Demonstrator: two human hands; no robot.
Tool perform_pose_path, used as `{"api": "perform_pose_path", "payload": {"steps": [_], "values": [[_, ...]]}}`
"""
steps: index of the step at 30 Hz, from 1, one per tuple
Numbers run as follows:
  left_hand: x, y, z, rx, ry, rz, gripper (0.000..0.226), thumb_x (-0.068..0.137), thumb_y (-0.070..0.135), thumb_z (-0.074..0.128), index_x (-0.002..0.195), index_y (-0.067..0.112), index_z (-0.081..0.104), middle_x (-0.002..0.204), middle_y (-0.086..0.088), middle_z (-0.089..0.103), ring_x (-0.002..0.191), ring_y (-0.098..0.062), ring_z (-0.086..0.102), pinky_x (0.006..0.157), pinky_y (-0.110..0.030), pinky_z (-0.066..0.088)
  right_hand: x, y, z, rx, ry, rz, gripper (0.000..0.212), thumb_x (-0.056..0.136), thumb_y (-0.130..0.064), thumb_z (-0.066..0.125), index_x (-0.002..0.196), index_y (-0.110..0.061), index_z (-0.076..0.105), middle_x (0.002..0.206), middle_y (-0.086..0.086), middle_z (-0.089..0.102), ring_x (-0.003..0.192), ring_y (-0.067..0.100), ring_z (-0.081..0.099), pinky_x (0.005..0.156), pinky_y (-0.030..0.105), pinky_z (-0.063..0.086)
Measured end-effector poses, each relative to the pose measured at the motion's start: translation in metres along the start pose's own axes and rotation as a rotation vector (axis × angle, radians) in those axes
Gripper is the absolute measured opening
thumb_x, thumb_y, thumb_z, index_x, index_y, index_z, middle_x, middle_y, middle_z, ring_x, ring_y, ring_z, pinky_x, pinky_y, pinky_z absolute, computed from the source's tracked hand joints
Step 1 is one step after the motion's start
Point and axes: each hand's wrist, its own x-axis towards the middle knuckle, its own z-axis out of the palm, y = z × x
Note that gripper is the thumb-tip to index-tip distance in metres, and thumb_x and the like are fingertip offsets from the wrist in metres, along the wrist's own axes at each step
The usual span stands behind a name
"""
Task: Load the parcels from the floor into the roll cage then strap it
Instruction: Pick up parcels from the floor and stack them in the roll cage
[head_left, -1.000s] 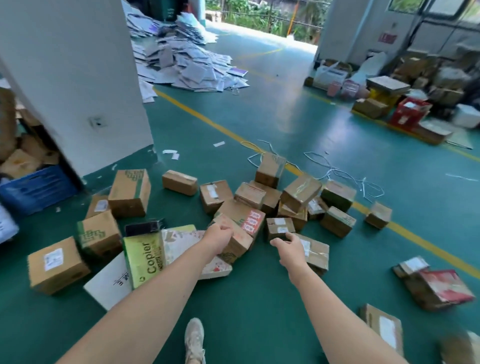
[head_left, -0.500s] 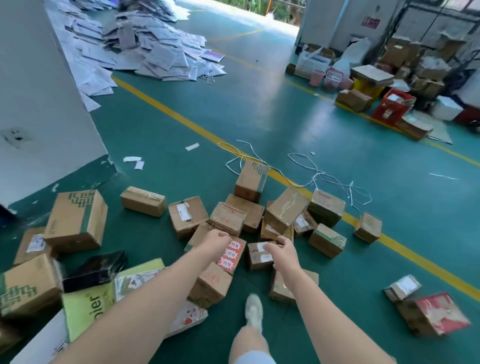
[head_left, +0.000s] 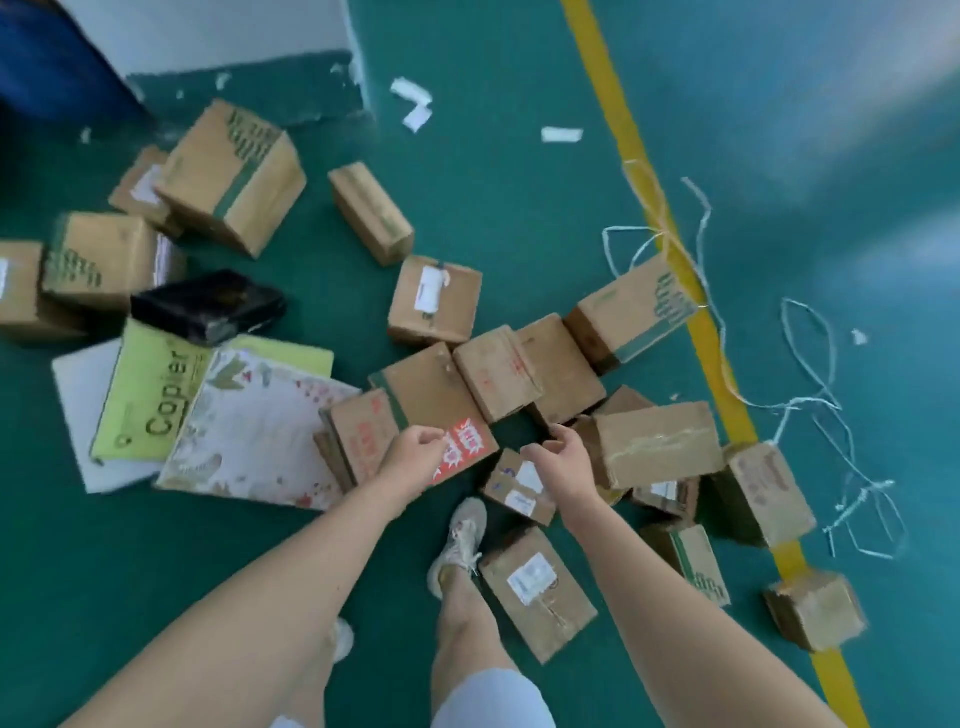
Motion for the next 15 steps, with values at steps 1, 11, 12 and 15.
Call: {"api": "perform_pose_path", "payload": {"steps": [1,11,12,15], "values": [[0.013,-0.008,0.005,-0.028,0.020,-0.026,0.017,0.094,0.021,0.052,0.109,0.024,0.060,0.116,0.000,0.064,0.108,-0.019,0.060,0.098,-0.038,0.049,0.017,0.002,0.003,-0.022,-0.028,0.014,0.066,0.094,-0.023,0.065,0.151,-0.017,0.032,0.141,0.008,0.049,0.109,0.018,0.053,0.092,0.035,0.050],[0.122,-0.106,0.054,-0.214,0.100,-0.288,0.032,0.098,0.018,0.050,0.130,0.015,0.055,0.129,-0.003,0.057,0.120,-0.021,0.054,0.108,-0.042,0.042,0.163,0.069,0.071,-0.250,-0.203,0.080,0.064,0.095,-0.018,0.061,0.151,-0.016,0.031,0.133,0.006,0.052,0.087,0.011,0.055,0.076,0.027,0.043],[0.135,-0.116,0.060,-0.226,0.105,-0.301,0.033,0.099,0.017,0.049,0.132,0.015,0.053,0.130,-0.003,0.056,0.121,-0.021,0.053,0.108,-0.042,0.041,0.178,0.078,0.079,-0.258,-0.207,0.090,0.064,0.094,-0.018,0.062,0.151,-0.016,0.032,0.135,0.007,0.052,0.095,0.015,0.058,0.080,0.028,0.044],[0.172,-0.143,0.077,-0.243,0.108,-0.328,0.037,0.099,0.016,0.048,0.136,0.014,0.049,0.134,-0.003,0.053,0.123,-0.020,0.051,0.109,-0.042,0.041,0.219,0.107,0.103,-0.275,-0.201,0.125,0.065,0.093,-0.018,0.064,0.150,-0.017,0.033,0.139,0.008,0.052,0.121,0.023,0.054,0.091,0.031,0.042]]}}
